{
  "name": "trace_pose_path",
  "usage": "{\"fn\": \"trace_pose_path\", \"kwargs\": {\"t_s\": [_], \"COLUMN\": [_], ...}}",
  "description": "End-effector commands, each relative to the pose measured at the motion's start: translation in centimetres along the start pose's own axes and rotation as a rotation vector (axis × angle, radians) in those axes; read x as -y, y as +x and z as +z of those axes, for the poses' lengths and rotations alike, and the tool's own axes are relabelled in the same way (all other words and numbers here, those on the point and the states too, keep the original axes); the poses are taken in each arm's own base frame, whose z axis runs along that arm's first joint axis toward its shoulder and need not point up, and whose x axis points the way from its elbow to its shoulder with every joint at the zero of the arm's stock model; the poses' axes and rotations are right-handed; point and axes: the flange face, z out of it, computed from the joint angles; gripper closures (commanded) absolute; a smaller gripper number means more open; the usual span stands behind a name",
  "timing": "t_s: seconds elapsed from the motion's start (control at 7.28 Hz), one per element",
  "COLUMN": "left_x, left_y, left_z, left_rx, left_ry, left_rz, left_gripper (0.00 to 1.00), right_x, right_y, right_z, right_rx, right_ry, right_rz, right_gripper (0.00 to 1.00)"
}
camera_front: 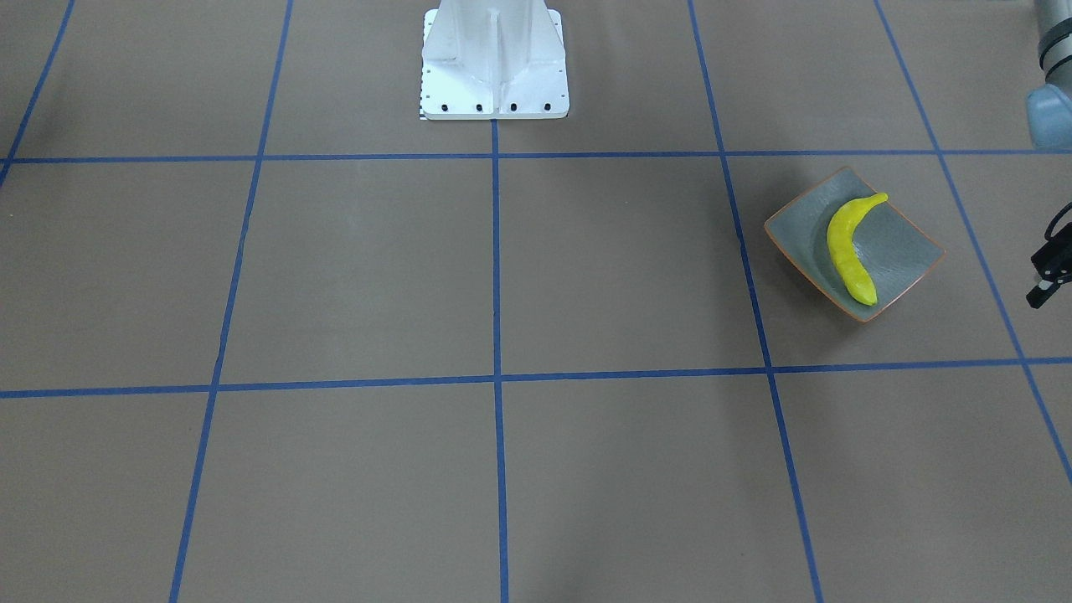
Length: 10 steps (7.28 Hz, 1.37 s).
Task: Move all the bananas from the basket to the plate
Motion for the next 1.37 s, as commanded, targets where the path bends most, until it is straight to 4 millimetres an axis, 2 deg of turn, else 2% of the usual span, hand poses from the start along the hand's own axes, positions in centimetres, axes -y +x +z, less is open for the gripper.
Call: {"fn": "trace_pose_path", "kwargs": {"t_s": [0.0,0.41,0.82,1.24], "left_x": [0.0,-0.1,-0.4,0.0], "left_y": [0.0,-0.1,-0.2,0.3], "left_z": [0.0,0.2,0.3,0.0], "left_rx": [0.000,0.000,-0.002,-0.008], "left_ry": [0.000,-0.004,-0.012,0.000], "left_rz": [0.000,-0.002,-0.009,0.003], "left_gripper": [0.00,0.00,0.00,0.00], "right_x": [0.5,1.7,3.4,7.0], "right_y": [-0.9,-3.1,-5.2,-11.5], "right_z": [-0.3,-2.9,-7.7,-13.4], "right_rx": [-0.001,-0.001,0.013,0.020], "right_ry": [0.007,0.061,0.159,0.269], "right_rz": [-0.020,-0.098,-0.151,-0.251], "right_gripper": [1.00,1.00,1.00,1.00]}}
